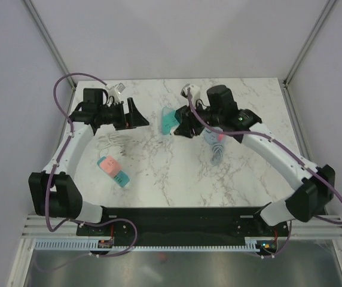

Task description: Insert the plug

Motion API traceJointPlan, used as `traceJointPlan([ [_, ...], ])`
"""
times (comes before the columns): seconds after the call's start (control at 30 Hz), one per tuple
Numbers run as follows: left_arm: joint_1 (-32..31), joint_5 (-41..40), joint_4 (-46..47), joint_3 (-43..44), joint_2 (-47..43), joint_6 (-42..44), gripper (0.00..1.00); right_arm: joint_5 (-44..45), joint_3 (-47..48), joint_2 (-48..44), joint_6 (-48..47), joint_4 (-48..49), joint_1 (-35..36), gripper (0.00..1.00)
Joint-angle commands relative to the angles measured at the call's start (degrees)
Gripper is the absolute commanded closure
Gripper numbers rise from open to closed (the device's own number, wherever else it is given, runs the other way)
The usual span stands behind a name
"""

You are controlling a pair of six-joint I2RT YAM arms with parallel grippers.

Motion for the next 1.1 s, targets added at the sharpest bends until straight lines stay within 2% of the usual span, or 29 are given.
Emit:
traceJointPlan([
  [0.0, 0.5, -22.2, -2.4, -1.6, -5.2, -3.1, 0.04, 28.0, 13.5, 11.0, 9.9, -13.6, 0.9, 1.00],
  [0.03, 0.5, -24.2, -1.1, -4.5, -9.0, -3.4, 0.04, 31.8, 18.1, 13.2, 11.9, -15.5, 1.3, 1.00],
  [0.17, 0.5, -34.4, 5.2, -14.1, -17.9, -5.3, 0.01, 39.4, 26.3, 23.6, 15.1, -17.5, 3.3, 1.00],
  [0.33, 0.4, -37.1, 9.0, -21.4, -24.2, -9.8, 0.00, 46.5, 47.5, 38.3, 13.2, -27.9, 4.9, 1.00],
  [0.43, 0.3, -38.2, 9.2, -22.2, -26.0, -10.9, 0.00, 47.1, 54.1, 44.4, 11.9, -29.9, 4.9, 1.00],
  [0.8, -1.6, -35.7, 11.4, -24.9, -30.1, -9.8, 0.00, 42.9, 62.1, 54.4, 9.1, -28.9, 4.9, 1.00],
  [1.07, -1.6, -34.6, 11.3, -24.6, -30.6, -9.7, 0.00, 41.8, 62.7, 58.4, 10.0, -27.5, 4.9, 1.00],
])
